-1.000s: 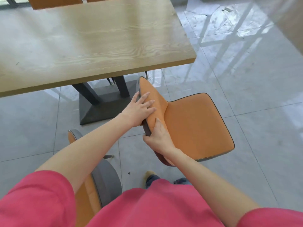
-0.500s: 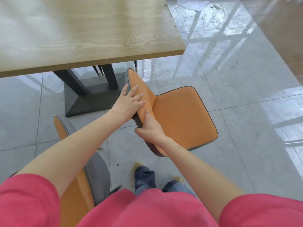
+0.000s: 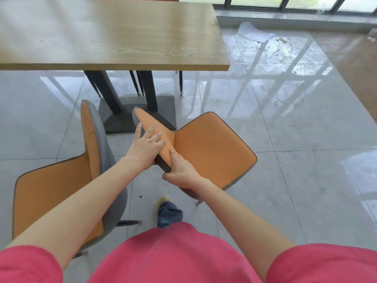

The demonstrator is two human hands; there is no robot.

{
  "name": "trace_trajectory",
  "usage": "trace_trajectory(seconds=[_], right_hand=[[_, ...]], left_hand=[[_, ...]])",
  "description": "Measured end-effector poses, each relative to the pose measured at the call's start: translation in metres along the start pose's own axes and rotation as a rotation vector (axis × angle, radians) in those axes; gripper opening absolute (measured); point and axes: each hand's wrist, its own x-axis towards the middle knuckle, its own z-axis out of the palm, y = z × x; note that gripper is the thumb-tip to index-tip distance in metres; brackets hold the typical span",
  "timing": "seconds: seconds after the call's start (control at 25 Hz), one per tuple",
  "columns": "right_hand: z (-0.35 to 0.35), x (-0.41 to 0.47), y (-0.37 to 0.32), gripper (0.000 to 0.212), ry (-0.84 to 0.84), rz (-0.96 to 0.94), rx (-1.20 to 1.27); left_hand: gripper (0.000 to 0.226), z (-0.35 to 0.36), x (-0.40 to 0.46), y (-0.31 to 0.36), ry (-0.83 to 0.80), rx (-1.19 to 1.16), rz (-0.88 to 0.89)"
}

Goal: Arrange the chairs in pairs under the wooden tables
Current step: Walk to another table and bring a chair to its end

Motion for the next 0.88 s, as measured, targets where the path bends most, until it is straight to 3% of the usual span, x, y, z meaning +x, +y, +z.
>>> trace_trajectory(seconds=[0.28, 0.68, 0.88], right_hand=[[0.03, -0.097, 0.052, 0.071, -0.032, -0.139, -0.165], [0.039, -0.181, 0.097, 0.063, -0.159, -0.243, -0.371], [0.046, -0.204, 0.116, 0.065, -0.084, -0.271, -0.442]], left_hand=[[0.058, 0.027, -0.089, 0.086, 0.005, -0.122, -0.105], [0.055, 0.053, -0.164, 0.147, -0.05, -0.281, 0.04], [0.059, 0.066, -0.193, 0.176, 0.015, -0.351, 0.04]])
